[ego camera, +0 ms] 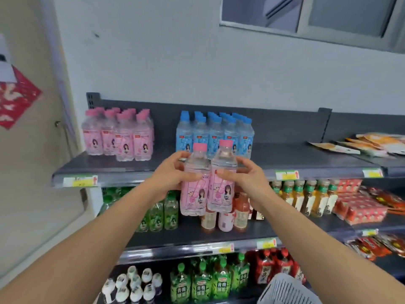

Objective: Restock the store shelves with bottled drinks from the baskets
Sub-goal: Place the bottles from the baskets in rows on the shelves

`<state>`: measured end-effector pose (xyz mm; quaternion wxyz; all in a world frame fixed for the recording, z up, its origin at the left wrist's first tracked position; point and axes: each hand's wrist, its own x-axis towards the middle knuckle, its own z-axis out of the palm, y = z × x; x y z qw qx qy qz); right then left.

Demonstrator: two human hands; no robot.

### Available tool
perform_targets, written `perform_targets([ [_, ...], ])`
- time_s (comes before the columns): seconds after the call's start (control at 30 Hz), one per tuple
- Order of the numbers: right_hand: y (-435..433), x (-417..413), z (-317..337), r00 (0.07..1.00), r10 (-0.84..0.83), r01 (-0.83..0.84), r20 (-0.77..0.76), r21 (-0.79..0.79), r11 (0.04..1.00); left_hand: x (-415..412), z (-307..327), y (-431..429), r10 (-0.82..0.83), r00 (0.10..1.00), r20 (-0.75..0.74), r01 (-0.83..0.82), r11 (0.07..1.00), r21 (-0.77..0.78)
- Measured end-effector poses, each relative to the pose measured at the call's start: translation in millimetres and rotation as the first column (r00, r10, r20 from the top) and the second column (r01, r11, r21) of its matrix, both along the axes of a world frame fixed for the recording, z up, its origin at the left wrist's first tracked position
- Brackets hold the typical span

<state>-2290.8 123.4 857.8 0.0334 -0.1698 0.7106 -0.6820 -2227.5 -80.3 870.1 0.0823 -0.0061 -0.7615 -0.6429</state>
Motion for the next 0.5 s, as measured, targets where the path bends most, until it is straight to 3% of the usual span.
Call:
perform_targets([
  [0.5, -164.5, -10.7, 44.8, 0.979, 0.186, -0.185, -0.086, 0.028, 0.982, 14.4, 30.6, -156.7, 0.333, 0.933, -0.139, -0.344, 0.937, -0.058],
])
